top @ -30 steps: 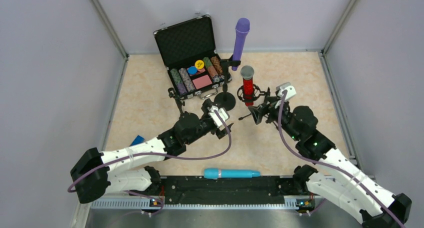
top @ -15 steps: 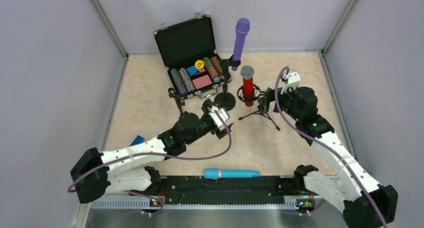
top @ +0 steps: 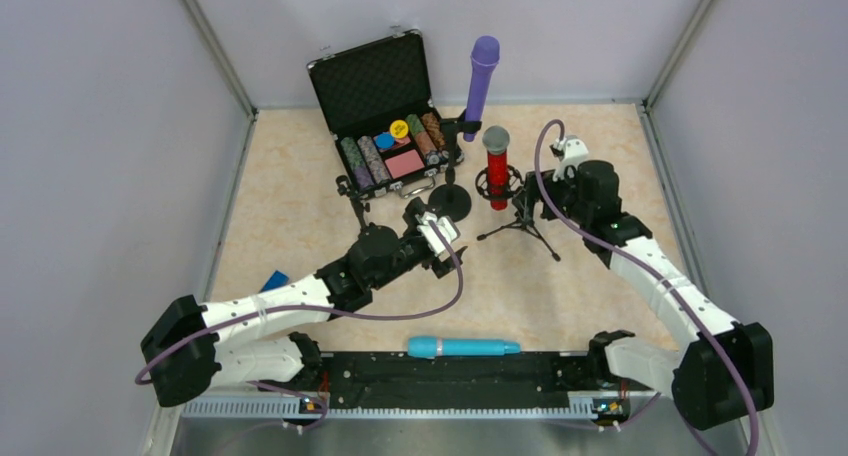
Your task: Attach the microphones to the stand
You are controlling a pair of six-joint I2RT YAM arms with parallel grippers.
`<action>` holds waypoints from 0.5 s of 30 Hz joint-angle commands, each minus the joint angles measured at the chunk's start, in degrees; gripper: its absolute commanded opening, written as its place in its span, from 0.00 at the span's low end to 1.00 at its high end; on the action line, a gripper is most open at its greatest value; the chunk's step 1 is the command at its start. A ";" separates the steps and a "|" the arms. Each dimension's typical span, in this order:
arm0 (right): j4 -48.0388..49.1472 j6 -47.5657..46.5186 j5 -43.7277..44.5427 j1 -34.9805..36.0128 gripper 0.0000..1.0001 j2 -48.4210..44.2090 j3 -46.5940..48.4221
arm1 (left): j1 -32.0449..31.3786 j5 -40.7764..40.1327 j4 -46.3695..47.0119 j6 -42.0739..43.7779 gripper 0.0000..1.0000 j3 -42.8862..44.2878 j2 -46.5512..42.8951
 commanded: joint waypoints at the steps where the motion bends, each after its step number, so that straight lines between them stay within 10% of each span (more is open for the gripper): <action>1: 6.12 0.08 -0.40 -0.28 0.84 0.73 2.31 | -0.37 0.06 1.97 0.84 0.99 2.24 -0.57; 15: 10.32 -1.01 0.77 -0.28 0.64 5.88 3.41 | -0.37 0.10 1.72 0.86 0.99 2.32 -0.22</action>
